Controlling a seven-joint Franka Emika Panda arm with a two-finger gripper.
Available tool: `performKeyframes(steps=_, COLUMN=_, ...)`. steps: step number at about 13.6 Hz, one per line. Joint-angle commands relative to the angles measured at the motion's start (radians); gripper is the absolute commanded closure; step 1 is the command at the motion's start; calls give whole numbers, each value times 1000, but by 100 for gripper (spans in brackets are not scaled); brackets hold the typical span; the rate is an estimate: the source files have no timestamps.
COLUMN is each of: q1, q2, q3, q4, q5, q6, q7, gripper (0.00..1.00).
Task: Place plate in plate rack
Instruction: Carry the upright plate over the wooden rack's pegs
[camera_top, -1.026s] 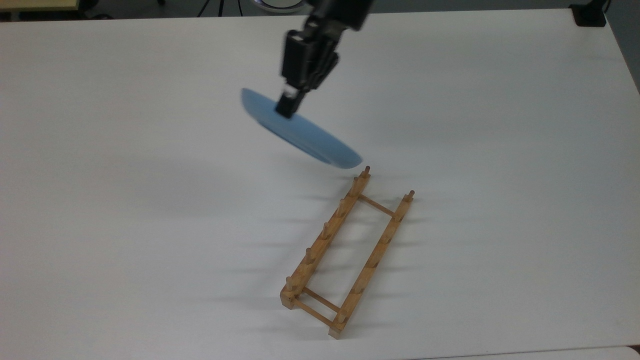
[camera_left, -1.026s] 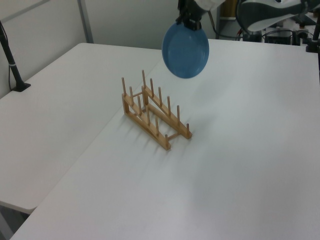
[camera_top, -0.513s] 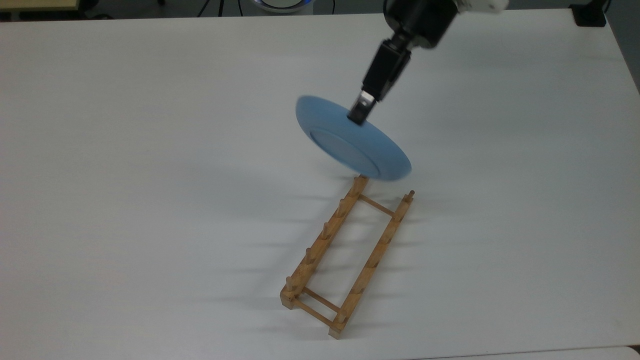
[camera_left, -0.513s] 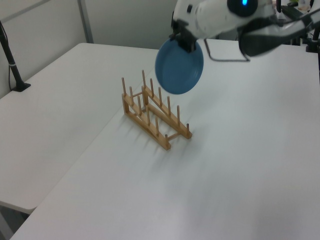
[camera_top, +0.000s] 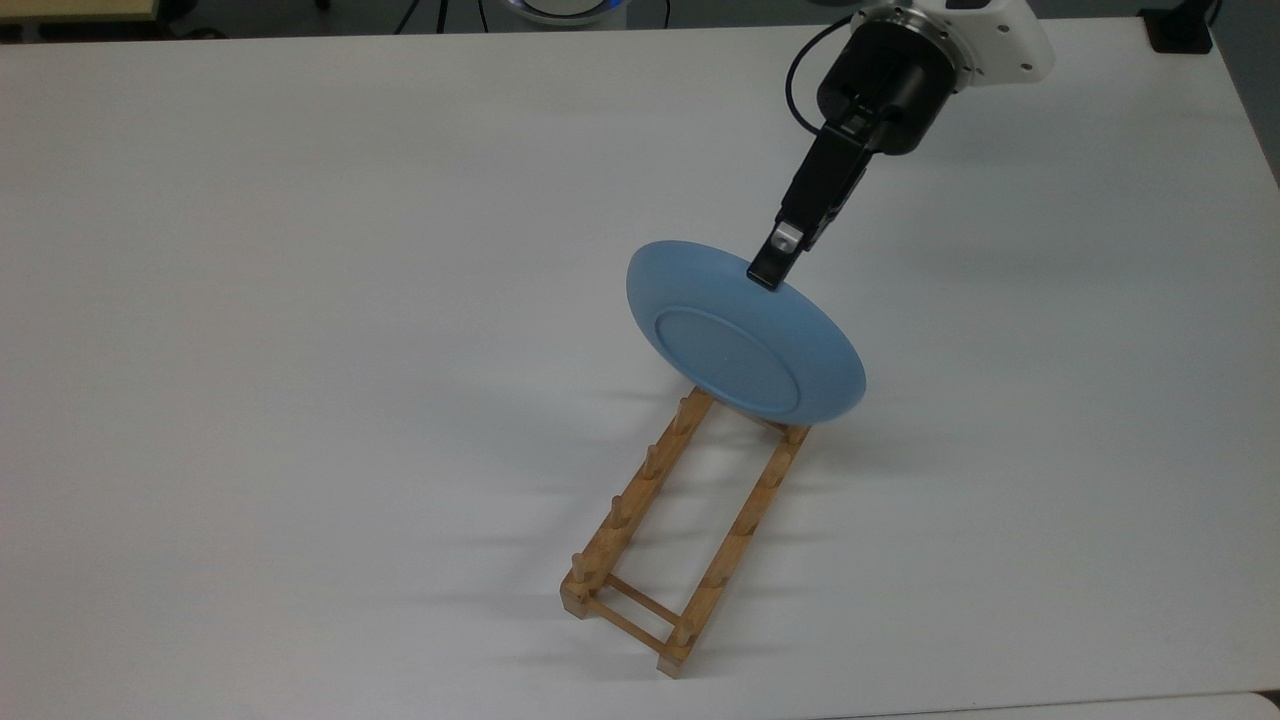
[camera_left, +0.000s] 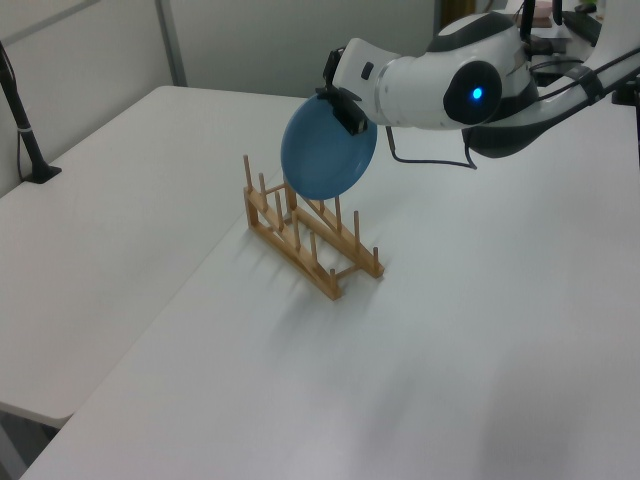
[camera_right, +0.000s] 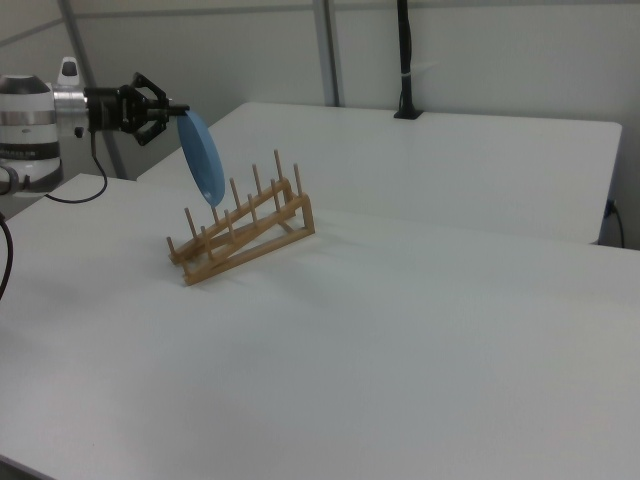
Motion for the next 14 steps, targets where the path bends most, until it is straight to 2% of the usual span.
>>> performKeyframes(steps=1, q1=34, q2=59, q3=-5, q4=30, q5=-78, q6=-48, q7=74, gripper=100)
performKeyframes(steps=10, q1=58, q2=105, q3=-5, q4=19, q5=-87, q6=-75, q7=100, gripper=100)
performKeyframes(steps=12, q1=61, q2=113, q3=-5, q4=18, q5=-89, q6=-75, q7=142, gripper=100)
performKeyframes(steps=13, q1=68, q2=115, q3=-5, q4=18, q5=-89, q6=-77, q7=163, gripper=96)
performKeyframes(steps=14, q1=69, q2=113, q3=-5, q4=18, q5=-87, q6=-80, q7=177, gripper=86)
